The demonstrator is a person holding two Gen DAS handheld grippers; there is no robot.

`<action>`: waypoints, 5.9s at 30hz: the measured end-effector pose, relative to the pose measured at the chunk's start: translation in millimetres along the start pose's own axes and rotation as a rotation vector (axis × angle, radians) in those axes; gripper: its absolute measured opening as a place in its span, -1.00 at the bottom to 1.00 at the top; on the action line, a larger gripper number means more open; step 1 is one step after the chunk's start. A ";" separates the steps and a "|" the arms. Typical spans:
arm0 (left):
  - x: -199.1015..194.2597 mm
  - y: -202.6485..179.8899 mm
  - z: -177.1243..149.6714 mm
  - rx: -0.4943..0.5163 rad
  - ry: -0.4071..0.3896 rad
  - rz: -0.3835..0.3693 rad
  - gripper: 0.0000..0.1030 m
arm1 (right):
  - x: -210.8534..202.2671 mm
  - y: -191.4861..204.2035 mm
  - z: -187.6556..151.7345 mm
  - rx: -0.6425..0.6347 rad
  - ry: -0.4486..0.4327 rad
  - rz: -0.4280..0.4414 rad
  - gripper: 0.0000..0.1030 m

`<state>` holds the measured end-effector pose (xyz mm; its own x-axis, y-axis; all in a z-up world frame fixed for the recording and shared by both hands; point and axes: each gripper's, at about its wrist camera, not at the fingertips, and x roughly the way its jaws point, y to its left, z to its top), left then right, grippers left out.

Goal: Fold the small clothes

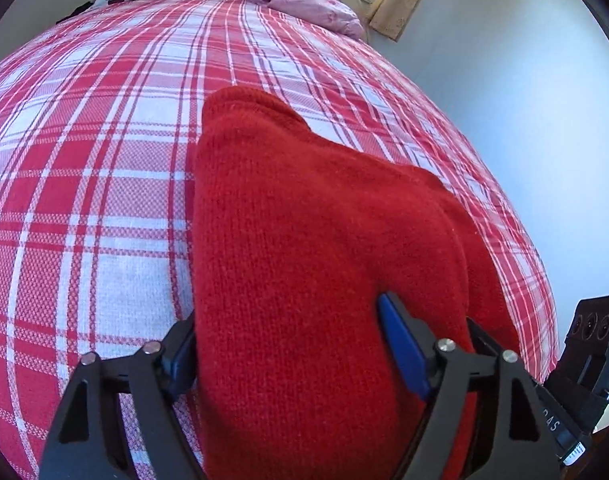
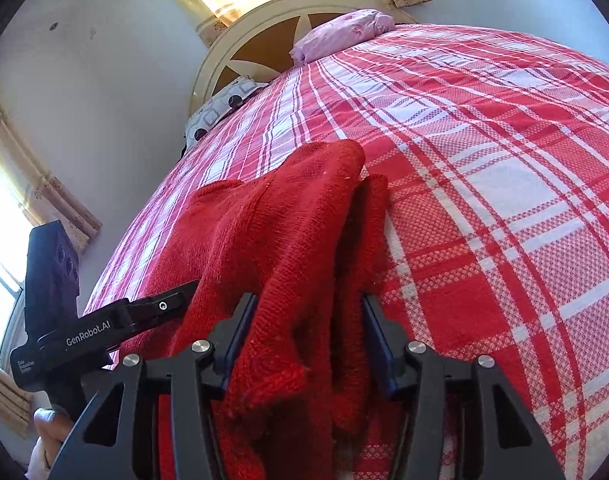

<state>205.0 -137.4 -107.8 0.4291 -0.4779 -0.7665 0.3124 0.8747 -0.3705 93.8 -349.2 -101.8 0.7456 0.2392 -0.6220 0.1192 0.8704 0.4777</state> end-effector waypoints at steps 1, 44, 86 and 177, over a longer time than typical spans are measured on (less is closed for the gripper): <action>-0.6 0.5 -0.8 -0.002 -0.005 -0.005 0.53 | -0.8 0.7 -0.4 -0.001 -0.004 -0.002 0.04; -23.9 -22.3 -5.9 0.049 -0.126 0.097 -0.13 | -9.3 48.6 3.7 -0.192 -0.104 -0.215 -0.46; -111.3 35.4 -21.5 0.085 -0.202 0.220 -0.20 | -36.9 159.0 -24.8 -0.282 -0.133 -0.060 -0.48; -133.2 250.5 -22.2 -0.333 -0.137 0.228 -0.02 | 133.8 219.8 -56.8 -0.214 0.310 0.231 -0.60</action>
<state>207.3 147.1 -110.1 0.5712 -0.2557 -0.7800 -0.0846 0.9268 -0.3658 182.5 -101.5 -115.2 0.5008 0.5272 -0.6864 -0.1904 0.8408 0.5068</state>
